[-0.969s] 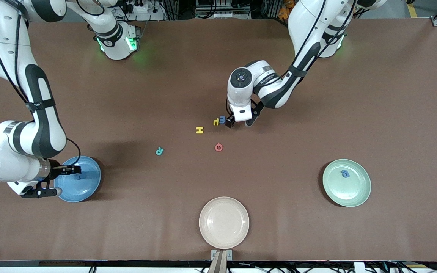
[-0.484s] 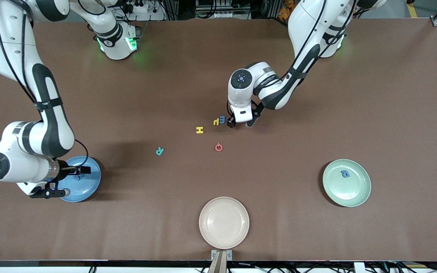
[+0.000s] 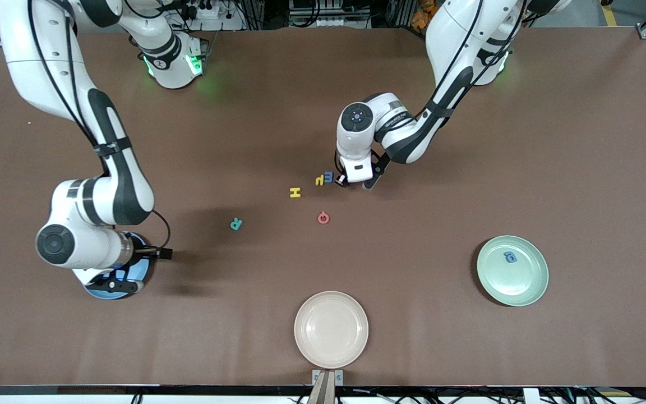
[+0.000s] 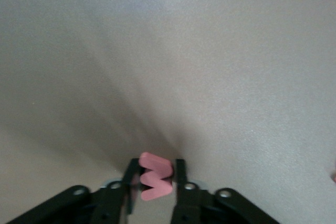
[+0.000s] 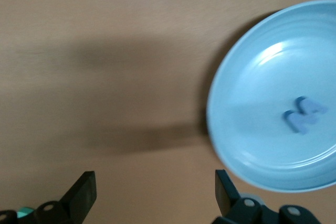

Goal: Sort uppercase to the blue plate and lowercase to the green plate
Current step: 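Carry the pink m to the green plate while the right gripper grasps Q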

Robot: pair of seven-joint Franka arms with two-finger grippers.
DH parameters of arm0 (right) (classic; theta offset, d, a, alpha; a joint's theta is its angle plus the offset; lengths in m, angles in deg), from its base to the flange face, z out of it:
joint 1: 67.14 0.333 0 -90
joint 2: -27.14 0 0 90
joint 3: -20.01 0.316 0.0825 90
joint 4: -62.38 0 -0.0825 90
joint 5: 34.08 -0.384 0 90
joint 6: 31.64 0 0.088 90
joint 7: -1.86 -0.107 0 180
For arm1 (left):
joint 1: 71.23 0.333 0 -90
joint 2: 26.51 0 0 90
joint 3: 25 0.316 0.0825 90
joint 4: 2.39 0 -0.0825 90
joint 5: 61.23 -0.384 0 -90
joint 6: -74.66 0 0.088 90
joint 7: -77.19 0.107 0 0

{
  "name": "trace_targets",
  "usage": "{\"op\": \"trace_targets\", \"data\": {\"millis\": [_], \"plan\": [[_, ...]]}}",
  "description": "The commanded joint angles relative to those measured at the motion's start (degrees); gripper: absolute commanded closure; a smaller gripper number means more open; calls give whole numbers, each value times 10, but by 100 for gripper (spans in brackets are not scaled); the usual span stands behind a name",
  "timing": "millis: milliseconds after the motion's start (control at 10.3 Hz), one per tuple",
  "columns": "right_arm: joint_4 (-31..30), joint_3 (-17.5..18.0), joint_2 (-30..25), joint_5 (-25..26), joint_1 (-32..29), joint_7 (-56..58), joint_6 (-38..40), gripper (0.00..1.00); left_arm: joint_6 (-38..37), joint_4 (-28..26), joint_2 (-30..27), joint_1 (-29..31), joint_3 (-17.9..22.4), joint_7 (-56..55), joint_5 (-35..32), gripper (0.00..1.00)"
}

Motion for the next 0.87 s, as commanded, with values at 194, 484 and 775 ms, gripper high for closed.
{"op": "trace_targets", "data": {"millis": [194, 484, 775], "plan": [[-13, -1, -15, -25, 90, -154, -10, 0, -5, 6, -22, 44, -6, 1, -49, 100], [-14, -1, -14, -26, 120, -212, -17, 0, -35, 6, -76, 106, -11, 91, -51, 100], [1, 0, -13, -26, 180, -262, -25, 0, -88, 6, -121, 175, -15, 235, -27, 100]]}}
